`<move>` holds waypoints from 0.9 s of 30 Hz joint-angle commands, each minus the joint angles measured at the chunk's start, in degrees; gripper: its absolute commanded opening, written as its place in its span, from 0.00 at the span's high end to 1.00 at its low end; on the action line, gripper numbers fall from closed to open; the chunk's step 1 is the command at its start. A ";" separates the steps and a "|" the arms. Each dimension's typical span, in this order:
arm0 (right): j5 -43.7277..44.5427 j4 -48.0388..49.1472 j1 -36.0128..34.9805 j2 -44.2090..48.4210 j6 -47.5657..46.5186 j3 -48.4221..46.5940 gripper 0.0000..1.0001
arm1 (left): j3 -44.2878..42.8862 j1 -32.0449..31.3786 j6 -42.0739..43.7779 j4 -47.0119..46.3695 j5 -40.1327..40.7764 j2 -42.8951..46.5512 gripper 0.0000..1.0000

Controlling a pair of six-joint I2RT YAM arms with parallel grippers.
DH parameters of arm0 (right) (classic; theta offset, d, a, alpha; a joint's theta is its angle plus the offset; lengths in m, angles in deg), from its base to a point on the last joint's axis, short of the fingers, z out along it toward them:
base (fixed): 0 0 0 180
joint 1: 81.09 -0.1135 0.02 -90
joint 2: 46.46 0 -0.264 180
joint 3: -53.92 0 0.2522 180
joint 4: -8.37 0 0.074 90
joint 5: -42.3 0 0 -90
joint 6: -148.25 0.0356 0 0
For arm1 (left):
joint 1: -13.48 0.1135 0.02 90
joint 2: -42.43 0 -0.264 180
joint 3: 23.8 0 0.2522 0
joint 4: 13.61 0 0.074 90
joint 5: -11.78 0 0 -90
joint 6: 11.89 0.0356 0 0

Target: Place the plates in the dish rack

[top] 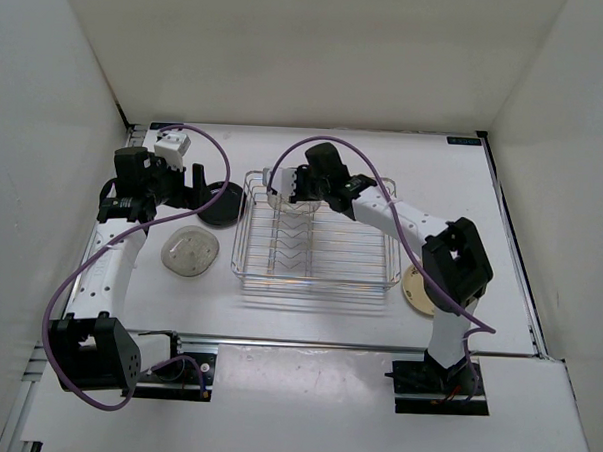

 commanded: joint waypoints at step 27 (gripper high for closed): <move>16.44 8.85 -0.78 3.79 0.86 2.23 0.36 | 0.66 0.28 0.52 -0.62 -0.33 1.56 0.00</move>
